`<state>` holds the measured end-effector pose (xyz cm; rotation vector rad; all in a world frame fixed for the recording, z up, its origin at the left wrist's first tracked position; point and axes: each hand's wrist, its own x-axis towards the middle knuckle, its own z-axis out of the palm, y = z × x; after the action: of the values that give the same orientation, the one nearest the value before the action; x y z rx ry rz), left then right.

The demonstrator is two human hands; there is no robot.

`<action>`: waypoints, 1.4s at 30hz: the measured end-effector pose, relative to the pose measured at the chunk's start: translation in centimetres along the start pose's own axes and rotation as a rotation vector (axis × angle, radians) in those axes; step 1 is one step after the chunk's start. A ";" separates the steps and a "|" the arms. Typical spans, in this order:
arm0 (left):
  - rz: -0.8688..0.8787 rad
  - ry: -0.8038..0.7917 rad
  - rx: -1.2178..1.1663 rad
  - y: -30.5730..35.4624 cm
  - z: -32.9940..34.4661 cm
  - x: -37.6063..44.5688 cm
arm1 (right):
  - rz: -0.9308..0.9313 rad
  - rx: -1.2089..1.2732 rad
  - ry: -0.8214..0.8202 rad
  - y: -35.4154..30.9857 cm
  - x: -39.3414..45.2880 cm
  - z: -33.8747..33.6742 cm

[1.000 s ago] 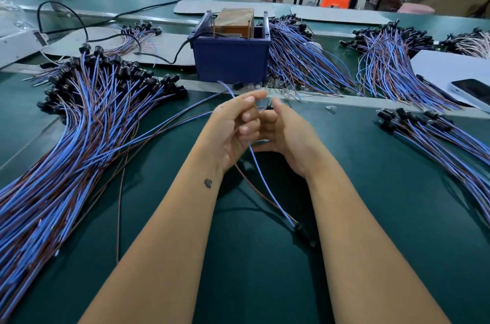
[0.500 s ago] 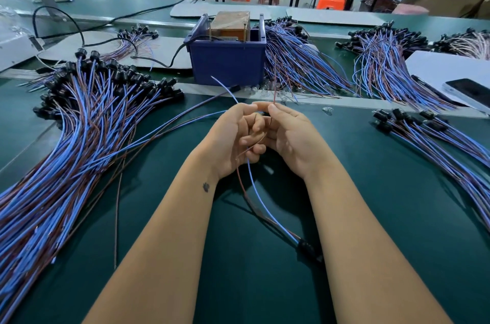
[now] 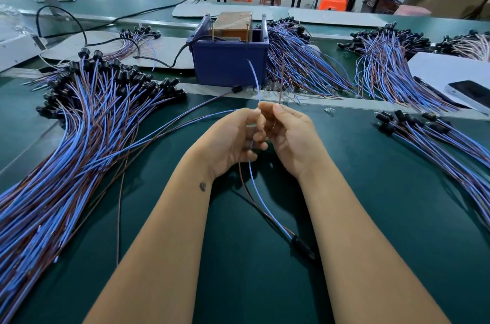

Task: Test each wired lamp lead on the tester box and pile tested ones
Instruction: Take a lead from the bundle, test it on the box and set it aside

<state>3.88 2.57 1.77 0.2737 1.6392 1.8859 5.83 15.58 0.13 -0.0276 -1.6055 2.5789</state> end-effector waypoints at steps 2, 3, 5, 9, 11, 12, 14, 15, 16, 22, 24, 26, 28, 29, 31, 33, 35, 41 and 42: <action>0.026 0.118 -0.018 -0.2 -0.2 0.3 | -0.021 -0.015 0.062 0.0 0.2 -0.1; 0.051 0.181 -0.046 -0.3 -0.3 0.5 | -0.022 -0.024 0.083 0.0 0.2 -0.2; 0.105 0.277 -0.118 -0.4 -0.6 0.8 | -0.017 -0.023 0.106 -0.2 0.1 -0.3; 0.177 0.337 -0.078 -0.4 -1.4 0.9 | -0.036 -0.048 0.121 -0.4 -0.2 -0.1; 0.202 0.377 -0.071 -0.4 -1.7 0.9 | -0.066 -0.056 0.139 -0.3 -0.2 -0.1; 0.210 0.406 -0.090 -0.4 -1.8 0.9 | -0.079 -0.067 0.147 -0.3 -0.1 -0.1; 0.253 0.490 -0.054 -0.4 -2.0 0.9 | -0.076 -0.116 0.170 -0.1 0.0 0.0; 0.290 0.545 0.013 -0.4 -2.0 0.8 | -0.061 -0.143 0.184 0.1 0.0 0.2; 0.337 0.598 0.087 -0.5 -1.9 0.8 | -0.049 -0.167 0.197 0.2 0.0 0.4; 0.491 0.720 0.230 -0.8 -1.4 0.6 | -0.119 -0.439 0.266 1.1 0.3 1.1; 0.500 0.727 0.228 -0.7 -1.6 0.7 | -0.172 -0.503 0.278 1.2 0.4 1.3; 0.499 0.732 0.224 -0.7 -1.8 0.8 | -0.230 -0.513 0.304 1.2 0.6 1.5; 0.487 0.741 0.227 -0.8 -2.0 1.0 | -0.263 -0.516 0.353 1.2 1.0 1.7; 0.478 0.745 0.227 -0.8 -2.0 1.1 | -0.261 -0.513 0.378 1.2 1.3 1.8; 0.457 0.761 0.197 -0.7 -2.0 1.3 | -0.218 -0.483 0.425 1.2 1.9 1.9; 0.420 0.776 0.129 -0.5 -2.1 1.6 | -0.149 -0.400 0.448 1.2 2.4 2.0; 0.395 0.777 0.074 -0.4 -2.1 1.7 | -0.117 -0.300 0.426 1.2 2.6 2.2; 0.412 0.723 0.143 -0.6 -2.1 1.6 | -0.095 -0.239 0.262 1.5 2.0 2.2; 0.413 0.725 0.147 -0.6 -2.1 1.6 | -0.086 -0.270 0.262 1.5 1.8 2.2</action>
<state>1.63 1.77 0.39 -0.0347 2.3435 2.3458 3.73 13.15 -0.15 -0.2974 -1.7916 2.1718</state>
